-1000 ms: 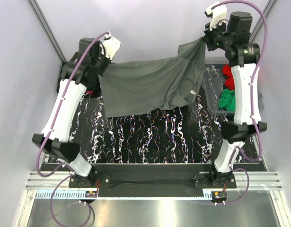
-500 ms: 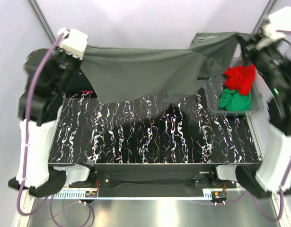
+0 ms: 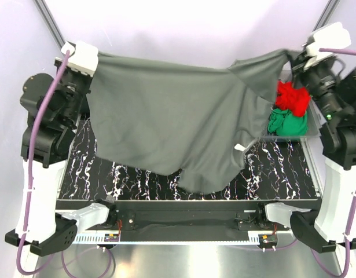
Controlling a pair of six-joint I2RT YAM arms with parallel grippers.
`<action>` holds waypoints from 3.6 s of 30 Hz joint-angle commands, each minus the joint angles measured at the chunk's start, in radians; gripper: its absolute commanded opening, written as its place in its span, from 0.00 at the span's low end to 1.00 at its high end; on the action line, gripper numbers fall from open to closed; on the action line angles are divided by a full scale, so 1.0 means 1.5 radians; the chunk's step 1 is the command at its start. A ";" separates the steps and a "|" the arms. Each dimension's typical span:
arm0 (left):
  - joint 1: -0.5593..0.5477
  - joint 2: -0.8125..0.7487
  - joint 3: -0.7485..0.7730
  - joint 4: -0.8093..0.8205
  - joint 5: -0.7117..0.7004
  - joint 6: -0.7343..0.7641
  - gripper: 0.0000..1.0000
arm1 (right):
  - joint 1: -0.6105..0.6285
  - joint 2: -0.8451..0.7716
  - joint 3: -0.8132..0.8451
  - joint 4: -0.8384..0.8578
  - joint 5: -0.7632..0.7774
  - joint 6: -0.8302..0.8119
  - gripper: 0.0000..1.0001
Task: Fold and stack the t-shirts
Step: Flatten the tshirt out
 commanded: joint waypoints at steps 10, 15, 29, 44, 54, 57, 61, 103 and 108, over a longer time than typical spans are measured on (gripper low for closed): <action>0.023 -0.249 -0.174 0.050 0.050 0.073 0.00 | -0.001 -0.166 -0.059 -0.091 0.076 -0.111 0.00; 0.051 -0.236 -0.097 0.016 0.057 0.072 0.00 | -0.001 -0.100 0.142 -0.178 0.119 -0.139 0.00; 0.053 -0.147 -0.211 -0.075 0.001 0.100 0.00 | 0.000 -0.081 -0.170 0.013 0.135 -0.246 0.00; 0.111 0.035 -0.564 0.110 0.077 0.091 0.00 | -0.001 0.063 -0.640 0.339 0.066 -0.254 0.00; 0.129 0.403 -0.305 0.175 0.064 0.037 0.00 | -0.001 0.468 -0.375 0.383 0.116 -0.185 0.00; 0.131 0.462 -0.238 0.182 0.069 0.034 0.00 | -0.002 0.545 -0.308 0.380 0.124 -0.175 0.00; 0.130 0.549 -0.174 0.185 0.076 0.048 0.00 | -0.001 0.612 -0.237 0.376 0.125 -0.168 0.00; 0.040 0.358 -0.353 -0.059 0.187 -0.036 0.54 | 0.021 0.507 -0.292 0.073 -0.007 -0.054 0.50; 0.040 0.329 -0.412 -0.097 0.214 -0.030 0.43 | 0.021 0.543 -0.286 0.000 -0.014 -0.047 0.47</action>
